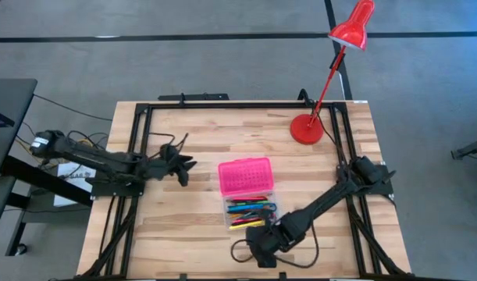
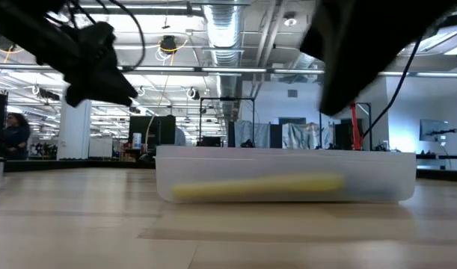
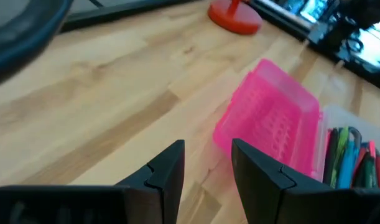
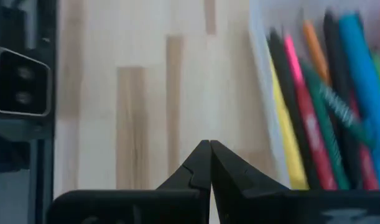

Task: Pick & place school supplies into a supply box
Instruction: Close the pink supply box

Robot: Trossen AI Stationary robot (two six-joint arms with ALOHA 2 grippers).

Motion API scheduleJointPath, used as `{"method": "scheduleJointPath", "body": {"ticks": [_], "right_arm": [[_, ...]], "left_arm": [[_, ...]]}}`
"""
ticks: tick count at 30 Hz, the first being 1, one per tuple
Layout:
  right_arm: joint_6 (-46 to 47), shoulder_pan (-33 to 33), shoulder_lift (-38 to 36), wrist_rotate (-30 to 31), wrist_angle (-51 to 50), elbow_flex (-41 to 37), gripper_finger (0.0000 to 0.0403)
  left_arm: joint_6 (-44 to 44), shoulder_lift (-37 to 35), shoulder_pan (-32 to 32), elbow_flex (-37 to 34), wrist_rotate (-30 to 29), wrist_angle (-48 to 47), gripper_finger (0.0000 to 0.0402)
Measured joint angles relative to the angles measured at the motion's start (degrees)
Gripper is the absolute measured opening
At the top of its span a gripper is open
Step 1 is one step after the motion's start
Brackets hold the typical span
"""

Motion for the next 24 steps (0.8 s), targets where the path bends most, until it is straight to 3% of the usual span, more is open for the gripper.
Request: {"method": "scheduleJointPath", "body": {"ticks": [7, 11, 17, 24], "right_arm": [[15.7, 3.8, 0.0, 2.7, 1.5, -4.7, 0.0], [26.1, 5.7, 0.1, 3.6, 1.2, -7.1, 0.0], [38.6, 8.0, 0.1, 7.6, 1.0, -9.4, 0.0], [46.5, 9.1, 0.1, 8.9, 0.5, -11.2, 0.0]], "left_arm": [[7.7, 11.6, 14.9, 0.0, 20.9, 14.2, 0.0125], [8.0, 18.0, 22.2, 0.1, 29.5, 19.3, 0.0125], [12.0, 27.4, 26.6, 4.8, 35.7, 19.0, 0.0125], [13.9, 36.6, 26.7, 10.8, 36.0, 18.9, 0.0125]]}}
